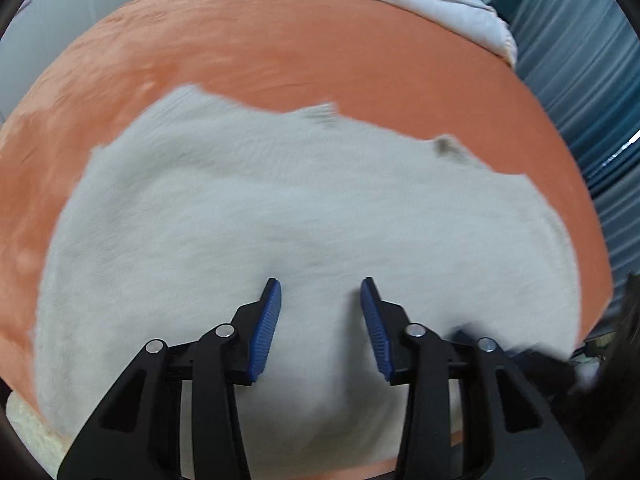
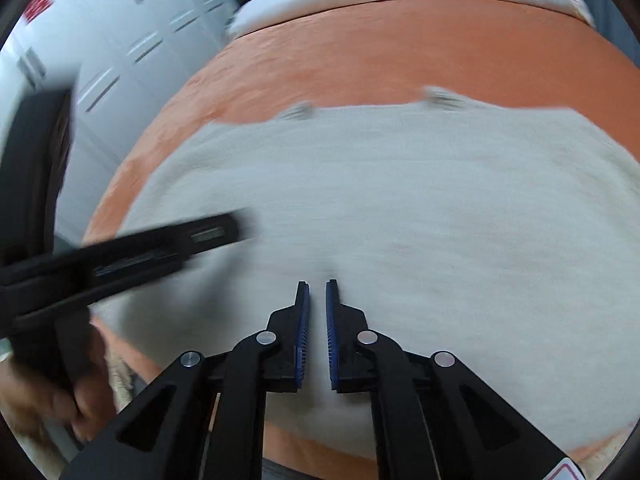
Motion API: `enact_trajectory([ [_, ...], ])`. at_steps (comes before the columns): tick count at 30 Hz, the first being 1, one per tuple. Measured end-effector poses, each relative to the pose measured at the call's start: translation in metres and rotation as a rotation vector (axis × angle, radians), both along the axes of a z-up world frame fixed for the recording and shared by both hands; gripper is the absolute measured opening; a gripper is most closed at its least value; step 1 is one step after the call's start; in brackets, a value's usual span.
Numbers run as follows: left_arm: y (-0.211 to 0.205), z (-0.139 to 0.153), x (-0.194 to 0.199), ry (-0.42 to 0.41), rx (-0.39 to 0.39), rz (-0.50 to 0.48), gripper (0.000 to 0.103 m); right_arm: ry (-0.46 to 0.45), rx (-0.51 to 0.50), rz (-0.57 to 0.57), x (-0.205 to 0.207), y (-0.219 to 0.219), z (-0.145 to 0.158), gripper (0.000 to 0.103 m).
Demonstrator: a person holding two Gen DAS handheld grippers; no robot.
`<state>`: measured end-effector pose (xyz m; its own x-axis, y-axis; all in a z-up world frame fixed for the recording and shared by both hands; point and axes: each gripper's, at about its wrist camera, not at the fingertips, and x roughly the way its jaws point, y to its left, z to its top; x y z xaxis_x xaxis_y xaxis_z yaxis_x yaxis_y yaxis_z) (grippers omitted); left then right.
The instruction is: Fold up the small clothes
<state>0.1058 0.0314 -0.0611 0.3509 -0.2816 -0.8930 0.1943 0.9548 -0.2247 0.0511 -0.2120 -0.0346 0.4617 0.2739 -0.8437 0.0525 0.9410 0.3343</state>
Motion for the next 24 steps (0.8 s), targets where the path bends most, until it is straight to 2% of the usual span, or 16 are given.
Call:
enact_trajectory([
  [1, 0.014, -0.001, -0.003, -0.003, 0.001, 0.008, 0.024, 0.004, -0.005, -0.051, -0.012, -0.02, 0.0, 0.001],
  [3, 0.047, -0.002, -0.009, -0.005, 0.002, 0.027, 0.021, 0.024, -0.063, -0.205, -0.043, -0.087, 0.0, 0.0],
  [5, 0.079, -0.001, -0.017, -0.011, 0.03, 0.065, 0.021, 0.055, -0.078, -0.346, -0.073, -0.145, -0.005, 0.0],
  [6, 0.094, -0.003, -0.022, -0.008, 0.014, 0.088, 0.021, 0.047, -0.025, -0.374, -0.086, -0.166, -0.007, 0.0],
  [7, 0.101, -0.005, -0.025, 0.0, 0.023, 0.109, 0.024, 0.063, -0.041, -0.439, -0.101, -0.185, -0.006, 0.0],
  [8, 0.106, -0.006, -0.027, 0.006, 0.001, 0.111, 0.024, 0.094, -0.106, -0.488, -0.11, -0.193, -0.003, 0.007],
  [9, 0.106, -0.002, -0.029, 0.007, -0.004, 0.123, 0.024, 0.116, -0.148, -0.516, -0.114, -0.196, 0.0, 0.009],
  [10, 0.102, 0.007, -0.028, 0.004, 0.003, 0.133, 0.022, 0.092, -0.122, -0.531, -0.117, -0.198, 0.007, 0.009],
  [12, 0.083, 0.029, -0.023, -0.04, -0.024, 0.118, 0.023, 0.009, -0.009, -0.503, -0.104, -0.181, 0.027, 0.009],
  [14, 0.05, 0.05, -0.013, -0.081, -0.08, 0.052, 0.027, -0.043, 0.037, -0.366, -0.071, -0.135, 0.044, 0.009],
  [16, 0.012, 0.06, 0.0, -0.11, -0.072, -0.014, 0.035, -0.06, 0.062, -0.206, -0.034, -0.084, 0.051, 0.01],
  [18, -0.021, 0.052, 0.013, -0.105, -0.039, -0.066, 0.036, -0.062, 0.064, -0.058, 0.002, -0.028, 0.044, 0.01],
  [20, -0.04, 0.023, 0.031, -0.042, 0.022, -0.073, 0.036, -0.017, 0.046, 0.033, 0.028, 0.011, 0.025, 0.01],
  [21, -0.042, 0.008, 0.038, -0.009, 0.043, -0.064, 0.036, 0.014, 0.029, 0.055, 0.035, 0.018, 0.014, 0.009],
  [22, -0.037, -0.005, 0.041, 0.013, 0.054, -0.046, 0.036, 0.044, -0.009, 0.06, 0.041, 0.018, 0.001, 0.002],
  [24, -0.016, -0.008, 0.039, 0.01, -0.023, -0.034, 0.031, 0.042, -0.035, 0.016, 0.039, -0.007, -0.008, 0.0],
])
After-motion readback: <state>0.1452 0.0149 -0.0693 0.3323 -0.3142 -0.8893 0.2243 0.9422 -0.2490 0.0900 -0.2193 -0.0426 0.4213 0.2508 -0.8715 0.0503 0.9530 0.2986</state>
